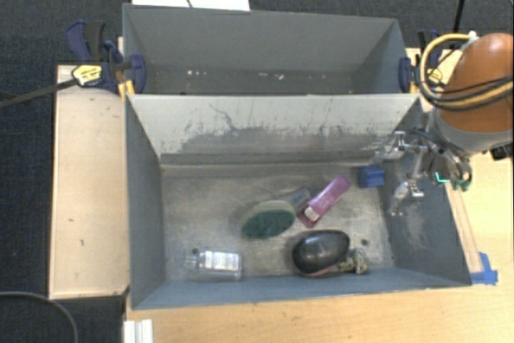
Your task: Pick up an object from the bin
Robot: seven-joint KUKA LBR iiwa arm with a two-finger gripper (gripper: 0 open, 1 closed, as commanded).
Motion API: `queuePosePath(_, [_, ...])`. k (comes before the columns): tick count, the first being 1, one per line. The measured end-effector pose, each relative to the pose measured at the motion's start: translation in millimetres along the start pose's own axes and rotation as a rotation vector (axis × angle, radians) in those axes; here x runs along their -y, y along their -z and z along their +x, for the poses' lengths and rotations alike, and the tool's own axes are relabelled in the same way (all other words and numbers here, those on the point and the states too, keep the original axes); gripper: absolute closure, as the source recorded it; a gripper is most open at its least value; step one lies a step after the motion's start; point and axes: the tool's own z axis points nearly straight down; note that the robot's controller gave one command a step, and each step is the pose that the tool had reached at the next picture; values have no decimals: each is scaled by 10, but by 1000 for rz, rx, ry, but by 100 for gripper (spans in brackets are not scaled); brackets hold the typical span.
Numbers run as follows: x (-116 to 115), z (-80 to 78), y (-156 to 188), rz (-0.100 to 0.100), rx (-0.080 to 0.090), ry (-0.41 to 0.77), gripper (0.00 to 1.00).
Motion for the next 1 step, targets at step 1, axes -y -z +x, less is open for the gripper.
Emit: queuePosePath(1, [-411, -336, -991, 0, 13, -5, 0])
